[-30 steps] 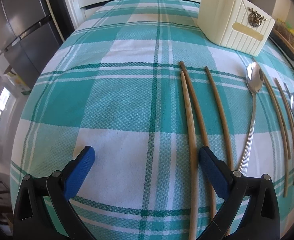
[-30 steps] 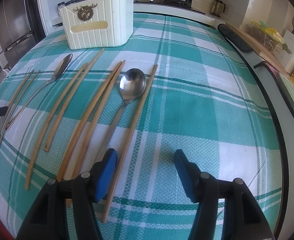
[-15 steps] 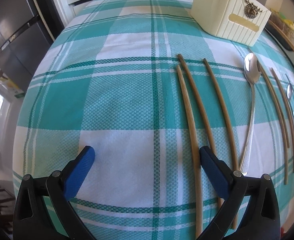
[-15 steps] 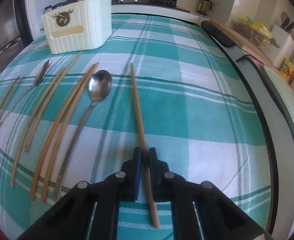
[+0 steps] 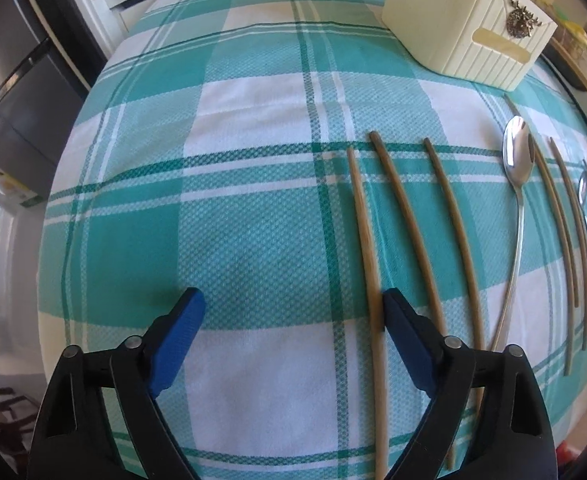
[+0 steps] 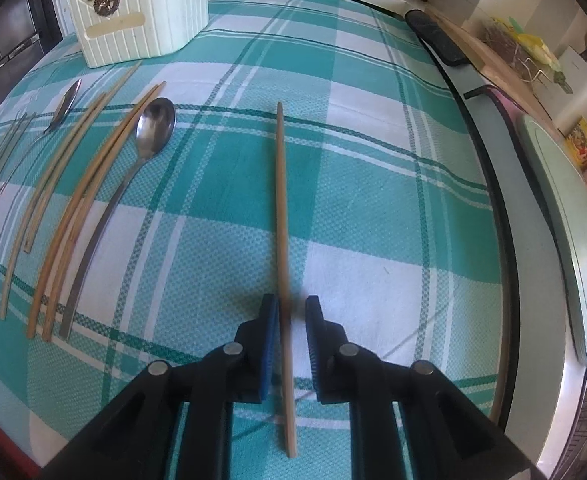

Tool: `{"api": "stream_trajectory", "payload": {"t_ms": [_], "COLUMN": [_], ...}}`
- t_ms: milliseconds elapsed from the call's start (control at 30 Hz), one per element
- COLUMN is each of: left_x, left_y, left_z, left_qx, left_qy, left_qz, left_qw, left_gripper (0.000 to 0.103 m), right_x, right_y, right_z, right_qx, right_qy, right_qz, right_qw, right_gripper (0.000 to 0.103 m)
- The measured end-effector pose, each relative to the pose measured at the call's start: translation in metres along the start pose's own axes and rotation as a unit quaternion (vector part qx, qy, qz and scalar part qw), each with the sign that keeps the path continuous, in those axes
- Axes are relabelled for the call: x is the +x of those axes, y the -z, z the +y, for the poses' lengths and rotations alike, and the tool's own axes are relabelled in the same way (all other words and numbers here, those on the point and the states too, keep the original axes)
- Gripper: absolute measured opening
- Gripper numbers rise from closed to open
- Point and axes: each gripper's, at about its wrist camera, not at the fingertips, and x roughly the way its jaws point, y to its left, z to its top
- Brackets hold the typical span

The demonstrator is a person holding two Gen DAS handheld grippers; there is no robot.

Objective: Organize utensils
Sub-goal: 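Grasp a wooden chopstick with the right tool while the left tool grasps another chopstick, then carry both chopsticks over the cream holder and open both tools to drop them in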

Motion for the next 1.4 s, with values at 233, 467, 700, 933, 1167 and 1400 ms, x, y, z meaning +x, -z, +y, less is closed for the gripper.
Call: {"api": "stream_trajectory", "payload": {"t_ms": [233, 467, 700, 933, 1167, 1400], "left_x": [0.001, 0.006, 0.008, -0.065, -0.172, -0.222], "left_y": [-0.025, -0.047, -0.068, -0.066, -0.020, -0.022], "left_z": [-0.014, -0.028, -0.023, -0.001, 0.003, 0.004], "left_qx": [0.017, 0.027, 0.018, -0.006, 0.009, 0.007], "left_qy": [0.008, 0.006, 0.035, 0.100, 0.152, 0.192], "left_qz": [0.012, 0.018, -0.003, -0.086, -0.189, -0.246], "left_qw": [0.9998, 0.9995, 0.9992, 0.9912, 0.9700, 0.9501], "left_gripper": [0.051, 0.014, 0.005, 0.004, 0.004, 0.004], "right_x": [0.017, 0.037, 0.048, -0.006, -0.118, -0.199], "right_y": [-0.043, -0.089, -0.118, -0.105, -0.075, -0.069], "right_z": [-0.012, -0.017, -0.023, -0.026, -0.008, 0.012], "right_qx": [0.005, 0.019, 0.049, 0.078, 0.041, 0.012], "right_qy": [-0.033, -0.044, -0.046, -0.098, -0.137, -0.135], "right_qz": [0.006, -0.004, -0.021, -0.086, -0.171, -0.250], "right_qw": [0.999, 0.999, 0.998, 0.988, 0.975, 0.959], "right_gripper": [0.015, 0.015, 0.005, 0.005, 0.005, 0.005]}}
